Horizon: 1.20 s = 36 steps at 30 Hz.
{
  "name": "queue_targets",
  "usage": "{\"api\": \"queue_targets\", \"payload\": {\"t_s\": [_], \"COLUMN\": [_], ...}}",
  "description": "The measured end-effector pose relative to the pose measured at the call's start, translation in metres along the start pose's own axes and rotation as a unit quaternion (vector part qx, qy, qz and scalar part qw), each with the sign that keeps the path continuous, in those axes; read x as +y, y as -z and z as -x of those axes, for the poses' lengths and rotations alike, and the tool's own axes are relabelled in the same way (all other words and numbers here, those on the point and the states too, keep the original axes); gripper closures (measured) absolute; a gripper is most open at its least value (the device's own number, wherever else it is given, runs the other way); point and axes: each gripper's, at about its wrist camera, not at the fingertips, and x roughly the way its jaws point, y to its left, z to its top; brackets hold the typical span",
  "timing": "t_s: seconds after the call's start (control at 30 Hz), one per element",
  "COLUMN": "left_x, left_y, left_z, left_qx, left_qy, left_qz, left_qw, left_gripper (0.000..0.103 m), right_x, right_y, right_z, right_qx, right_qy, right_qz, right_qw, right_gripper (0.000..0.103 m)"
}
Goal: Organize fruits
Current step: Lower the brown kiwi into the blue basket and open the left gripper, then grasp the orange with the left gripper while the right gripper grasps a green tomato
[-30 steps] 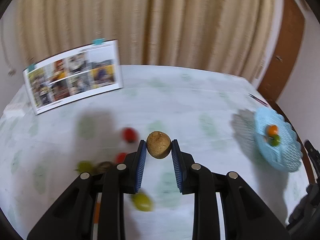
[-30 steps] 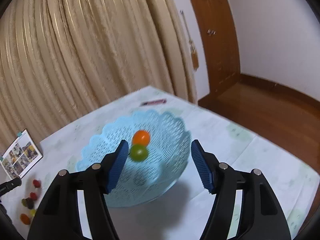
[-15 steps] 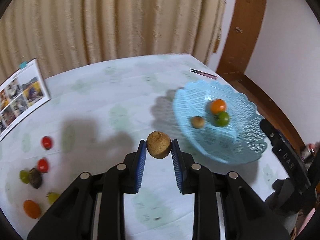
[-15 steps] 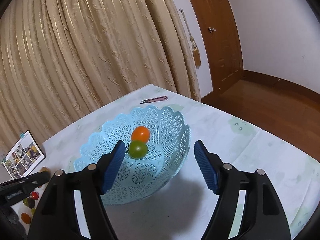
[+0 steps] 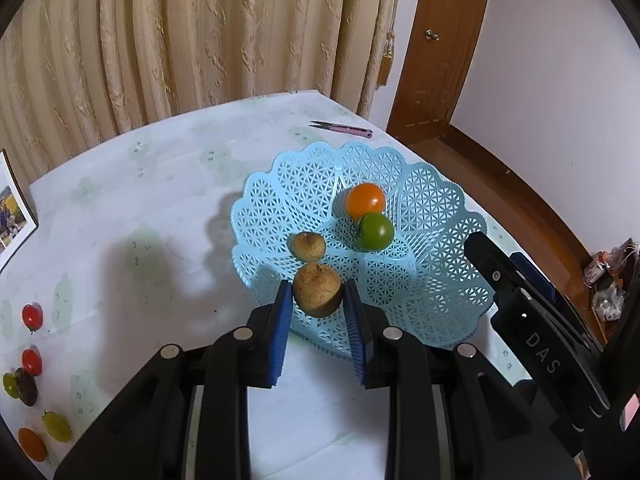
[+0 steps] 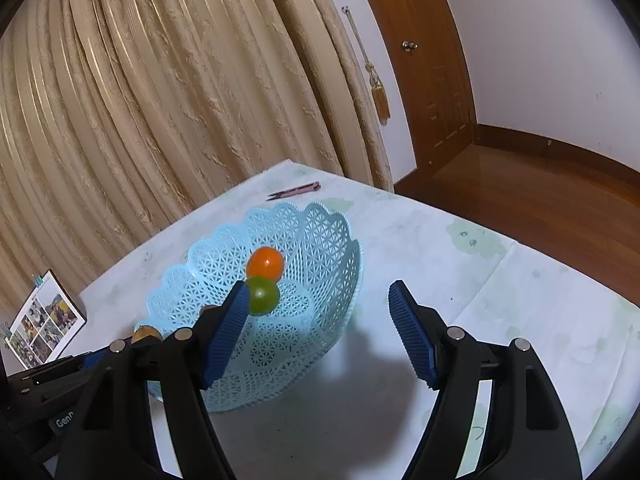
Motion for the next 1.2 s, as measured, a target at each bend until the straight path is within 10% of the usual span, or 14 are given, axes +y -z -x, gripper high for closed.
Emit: {"api": "queue_targets", "payload": {"t_s": [0.07,0.23,0.87,1.2], "left_x": [0.003,0.008,0.085,0.144], "left_y": [0.001,0.004,0.023,0.047], "left_z": [0.0,0.012,0.079,0.113], "left_qx": [-0.001,-0.035,-0.123,-0.123], "left_qy": [0.001,-0.005,-0.01,-0.081], "left_qz": [0.003,0.007,0.073,0.112], "left_qw": [1.0,0.9993,0.9897,0.9828], "left_gripper": [0.072,0.018,0.011,0.011], "right_x": [0.0,0.0,0.005,0.016], "right_y": [0.0,0.0,0.0,0.005], "right_z": [0.001,0.003,0.015,0.013], "right_qx": [-0.003,-0.007,-0.032,-0.027], "right_qy": [0.001,0.002,-0.005,0.001], "right_qz": [0.001,0.001,0.013,0.043], "right_qw": [1.0,1.0,0.999,0.999], "right_gripper": [0.029,0.021,0.021,0.021]}}
